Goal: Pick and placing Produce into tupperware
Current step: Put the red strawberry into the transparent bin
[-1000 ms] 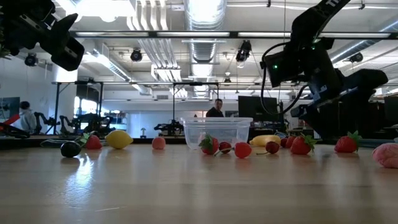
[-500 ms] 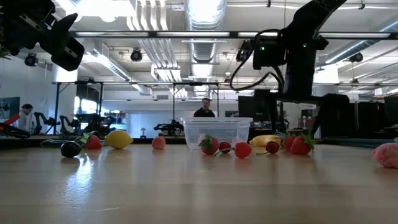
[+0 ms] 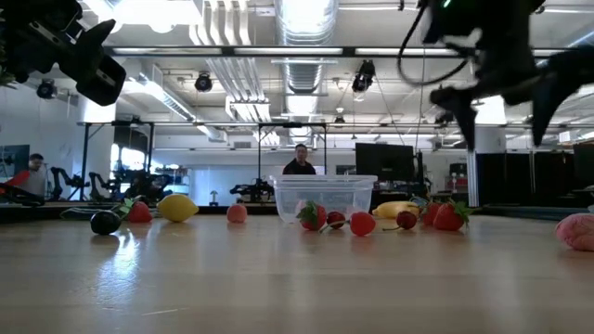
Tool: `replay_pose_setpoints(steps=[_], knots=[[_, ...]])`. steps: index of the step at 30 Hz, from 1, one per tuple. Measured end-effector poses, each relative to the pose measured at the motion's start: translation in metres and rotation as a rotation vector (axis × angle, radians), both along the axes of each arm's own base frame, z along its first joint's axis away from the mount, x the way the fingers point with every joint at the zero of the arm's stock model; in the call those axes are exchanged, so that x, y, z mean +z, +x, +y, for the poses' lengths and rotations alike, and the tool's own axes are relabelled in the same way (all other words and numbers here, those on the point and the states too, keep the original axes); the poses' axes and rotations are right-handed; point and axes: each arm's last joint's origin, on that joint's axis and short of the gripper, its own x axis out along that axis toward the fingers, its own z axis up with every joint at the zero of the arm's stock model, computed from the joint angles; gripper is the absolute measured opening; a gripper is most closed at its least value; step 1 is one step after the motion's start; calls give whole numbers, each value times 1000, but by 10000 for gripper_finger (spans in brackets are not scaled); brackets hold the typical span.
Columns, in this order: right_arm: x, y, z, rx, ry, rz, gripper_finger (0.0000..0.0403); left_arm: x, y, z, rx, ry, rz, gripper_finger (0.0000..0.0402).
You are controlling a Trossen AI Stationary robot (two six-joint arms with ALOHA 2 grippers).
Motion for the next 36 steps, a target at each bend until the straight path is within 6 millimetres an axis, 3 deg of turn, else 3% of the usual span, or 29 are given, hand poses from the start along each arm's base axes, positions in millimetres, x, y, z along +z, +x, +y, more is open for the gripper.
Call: replay_pose_setpoints(steps=[3,7,10,14,19,27,33,36], knots=[[34,-18,14,-1,22,13,347,0,0,0,0,0,0,155],[66,-32,26,150,-22,39,347,0,0,0,0,0,0,155],[78,-25,37,278,-59,8,347,0,0,0,1,0,2,155],[86,-1,56,339,-61,8,347,0,0,0,4,0,2,155],[93,38,79,358,-10,40,347,0,0,0,4,-1,0,155],[100,88,106,299,470,158,347,0,0,0,4,0,1,155],[77,83,120,284,471,273,347,0,0,0,3,-1,0,155],[61,72,117,342,360,308,347,0,0,0,3,0,2,155]])
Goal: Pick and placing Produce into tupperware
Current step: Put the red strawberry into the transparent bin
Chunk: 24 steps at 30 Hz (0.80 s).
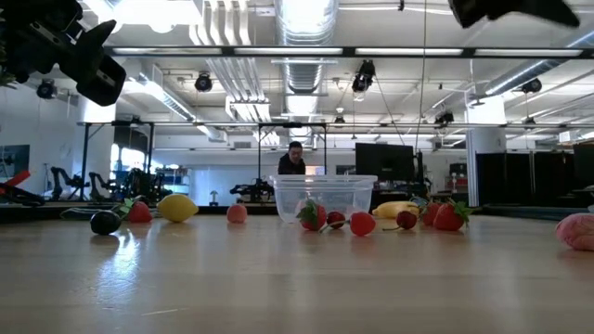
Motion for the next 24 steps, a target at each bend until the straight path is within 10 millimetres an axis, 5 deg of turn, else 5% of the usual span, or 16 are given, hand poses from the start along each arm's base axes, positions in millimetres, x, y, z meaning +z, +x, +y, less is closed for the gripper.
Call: replay_pose_setpoints(steps=[5,9,12,17,24], knots=[[-22,-8,-12,123,-294,-42,347,0,0,0,-3,0,-1,155],[-20,-5,-17,324,-643,-228,347,0,0,0,-3,0,-1,155],[-9,-14,-13,177,-460,-193,347,0,0,0,-3,0,-1,155],[1,-30,6,-151,72,138,348,0,0,0,-3,0,-1,155],[6,-28,17,-336,203,358,348,0,0,0,1,0,-1,155]])
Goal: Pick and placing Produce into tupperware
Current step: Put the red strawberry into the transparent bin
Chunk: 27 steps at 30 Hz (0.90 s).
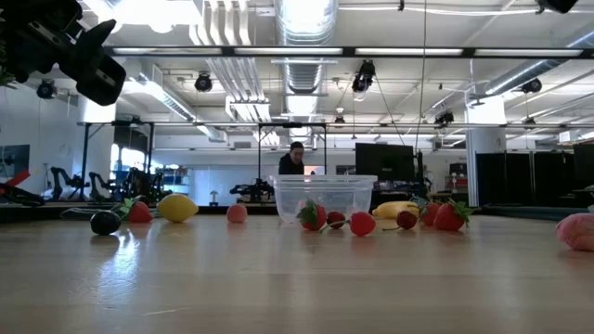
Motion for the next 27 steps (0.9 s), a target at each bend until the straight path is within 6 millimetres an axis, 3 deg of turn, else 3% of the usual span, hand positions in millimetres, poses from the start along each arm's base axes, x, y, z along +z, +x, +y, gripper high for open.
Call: replay_pose_setpoints(steps=[3,8,12,15,19,21,23,27], knots=[[2,-1,2,-8,41,24,349,0,0,0,0,0,-1,155],[-5,-4,4,-6,-38,40,349,0,0,0,0,0,-1,155],[-12,-5,3,146,-415,-182,347,0,0,0,0,0,-1,155],[-16,-2,-7,294,-794,-370,348,0,0,0,-1,0,0,155],[-10,10,-20,612,-1303,-604,349,0,0,0,0,0,0,155],[-2,16,-21,789,-1421,-675,348,0,0,0,-1,0,-1,155],[4,22,-18,936,-1421,-714,346,0,0,0,-1,0,0,155],[12,35,-12,1022,-1377,-835,346,0,0,0,-4,0,0,155]])
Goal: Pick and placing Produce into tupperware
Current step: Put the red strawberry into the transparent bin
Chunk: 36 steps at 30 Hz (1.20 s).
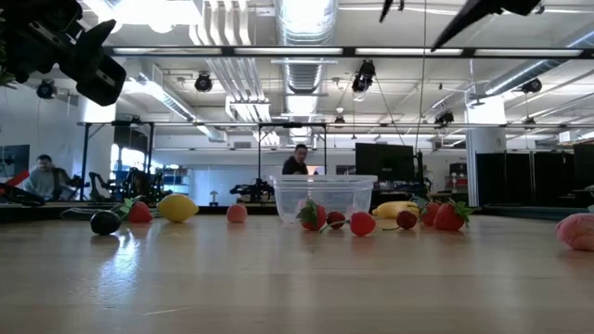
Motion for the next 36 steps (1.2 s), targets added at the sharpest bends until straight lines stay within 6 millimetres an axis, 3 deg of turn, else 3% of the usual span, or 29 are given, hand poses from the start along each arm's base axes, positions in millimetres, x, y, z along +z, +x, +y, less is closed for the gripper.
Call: replay_pose_setpoints(steps=[6,18,21,24,32,36], knots=[[10,12,2,91,-279,-49,350,0,0,0,0,0,-1,155],[11,32,6,309,-317,54,342,0,0,0,3,0,0,155],[-2,39,1,271,-141,56,335,0,0,0,4,0,0,155],[-18,39,-10,288,-19,212,329,0,0,0,4,-1,0,155],[-53,-5,-17,329,374,894,325,0,0,0,3,-1,0,155],[-75,-17,-14,516,498,995,325,0,0,0,3,0,0,155]])
